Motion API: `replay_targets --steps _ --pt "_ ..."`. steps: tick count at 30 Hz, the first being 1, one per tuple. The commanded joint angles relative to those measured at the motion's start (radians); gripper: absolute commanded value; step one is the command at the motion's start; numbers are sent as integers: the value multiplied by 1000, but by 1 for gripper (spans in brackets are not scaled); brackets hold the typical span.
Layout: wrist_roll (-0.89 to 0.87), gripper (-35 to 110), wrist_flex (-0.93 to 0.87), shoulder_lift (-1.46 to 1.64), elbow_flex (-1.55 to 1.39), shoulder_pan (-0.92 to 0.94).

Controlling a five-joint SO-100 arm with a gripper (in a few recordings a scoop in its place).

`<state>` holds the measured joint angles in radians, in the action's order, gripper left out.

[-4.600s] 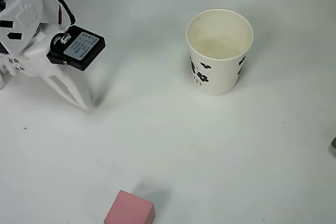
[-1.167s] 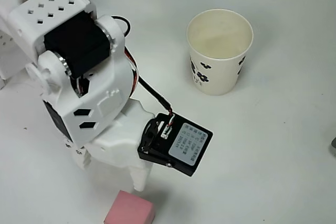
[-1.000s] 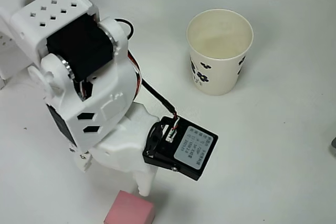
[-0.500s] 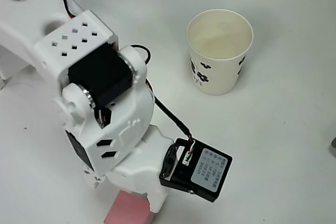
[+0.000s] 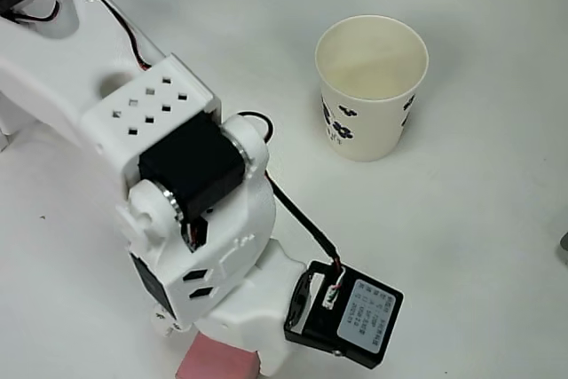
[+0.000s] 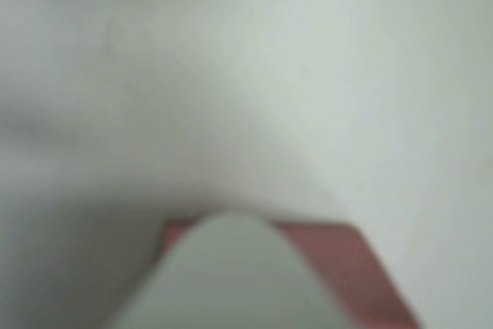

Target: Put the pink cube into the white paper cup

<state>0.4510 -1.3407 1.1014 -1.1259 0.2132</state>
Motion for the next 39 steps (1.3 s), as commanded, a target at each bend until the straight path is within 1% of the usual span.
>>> replay_targets --steps 1,7,11,15,23,27,32,39 --pt "5 46 -6 37 84 29" --pt "3 40 -6 32 81 31" --pt "2 32 -9 18 81 31" --pt "0 30 -9 5 80 31" --pt "-5 19 -32 3 84 26" --pt "-11 19 -52 5 83 26" --pt "-15 19 -129 17 103 26" --pt "-2 19 -298 25 255 -8"
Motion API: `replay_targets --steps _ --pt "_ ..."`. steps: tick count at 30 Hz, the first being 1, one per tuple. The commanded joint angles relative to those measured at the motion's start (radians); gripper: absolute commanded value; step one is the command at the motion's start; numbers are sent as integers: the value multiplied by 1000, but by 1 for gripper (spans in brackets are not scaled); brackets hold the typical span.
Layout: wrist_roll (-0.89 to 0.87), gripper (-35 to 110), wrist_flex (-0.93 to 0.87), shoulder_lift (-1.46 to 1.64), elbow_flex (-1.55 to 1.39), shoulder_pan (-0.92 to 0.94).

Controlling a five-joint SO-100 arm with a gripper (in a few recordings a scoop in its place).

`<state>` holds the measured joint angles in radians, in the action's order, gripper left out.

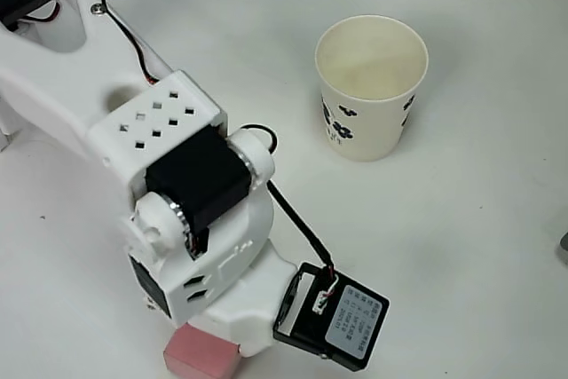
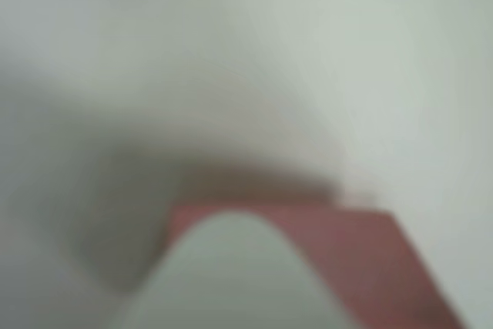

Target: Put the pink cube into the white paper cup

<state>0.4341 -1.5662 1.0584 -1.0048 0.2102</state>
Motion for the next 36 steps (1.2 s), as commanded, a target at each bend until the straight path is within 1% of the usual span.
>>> replay_targets --steps 1,7,17,28,36 --pt "15 19 -89 67 155 -12" --pt "17 19 -186 69 291 -74" --pt "-18 19 -193 212 295 -215" --pt "-115 19 -193 497 104 -364" --pt "-170 19 -193 545 52 -480"
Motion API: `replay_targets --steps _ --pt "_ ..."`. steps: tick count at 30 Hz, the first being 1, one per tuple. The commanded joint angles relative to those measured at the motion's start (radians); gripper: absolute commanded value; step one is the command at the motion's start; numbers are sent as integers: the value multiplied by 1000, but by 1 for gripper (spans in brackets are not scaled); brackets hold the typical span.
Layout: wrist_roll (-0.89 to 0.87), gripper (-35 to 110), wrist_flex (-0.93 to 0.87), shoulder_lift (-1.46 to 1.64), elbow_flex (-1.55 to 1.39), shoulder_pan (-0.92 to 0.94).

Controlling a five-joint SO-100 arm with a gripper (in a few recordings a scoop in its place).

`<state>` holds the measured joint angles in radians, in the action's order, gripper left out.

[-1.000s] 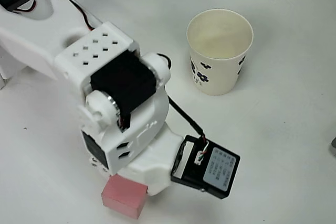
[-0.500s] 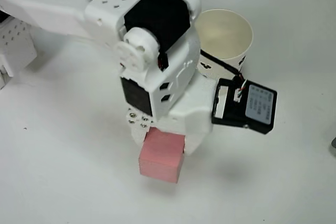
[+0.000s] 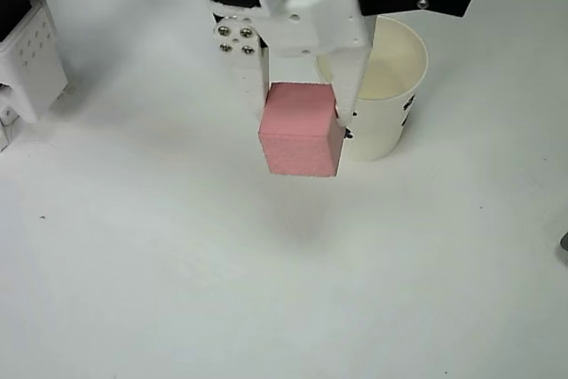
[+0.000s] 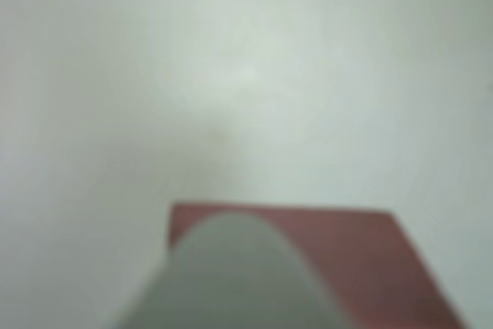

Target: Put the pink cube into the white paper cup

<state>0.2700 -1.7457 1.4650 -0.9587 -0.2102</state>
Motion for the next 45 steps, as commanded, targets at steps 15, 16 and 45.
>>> replay_targets --steps 15,16,45 --pt "-91 19 -14 107 29 -247" --pt "-97 19 -14 101 37 -255" --pt "-117 19 -14 -150 275 -362"
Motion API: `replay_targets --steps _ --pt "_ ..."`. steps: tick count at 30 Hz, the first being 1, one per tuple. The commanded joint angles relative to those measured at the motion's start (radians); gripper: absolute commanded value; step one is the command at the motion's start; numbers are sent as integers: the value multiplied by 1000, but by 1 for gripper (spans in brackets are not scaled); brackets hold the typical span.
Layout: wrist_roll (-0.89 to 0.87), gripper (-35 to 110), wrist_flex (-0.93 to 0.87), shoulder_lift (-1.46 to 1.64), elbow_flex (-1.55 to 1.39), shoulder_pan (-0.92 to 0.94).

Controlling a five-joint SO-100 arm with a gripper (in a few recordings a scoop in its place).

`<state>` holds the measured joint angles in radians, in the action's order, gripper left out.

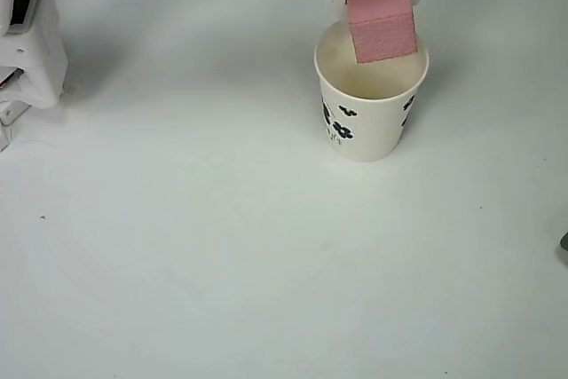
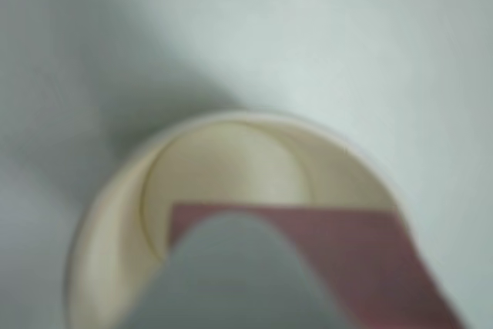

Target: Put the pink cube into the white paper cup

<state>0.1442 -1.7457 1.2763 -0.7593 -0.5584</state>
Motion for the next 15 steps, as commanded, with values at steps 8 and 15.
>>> replay_targets --steps 8,15 --pt "6 36 -14 35 72 -8" --pt "6 50 -14 35 64 -9"
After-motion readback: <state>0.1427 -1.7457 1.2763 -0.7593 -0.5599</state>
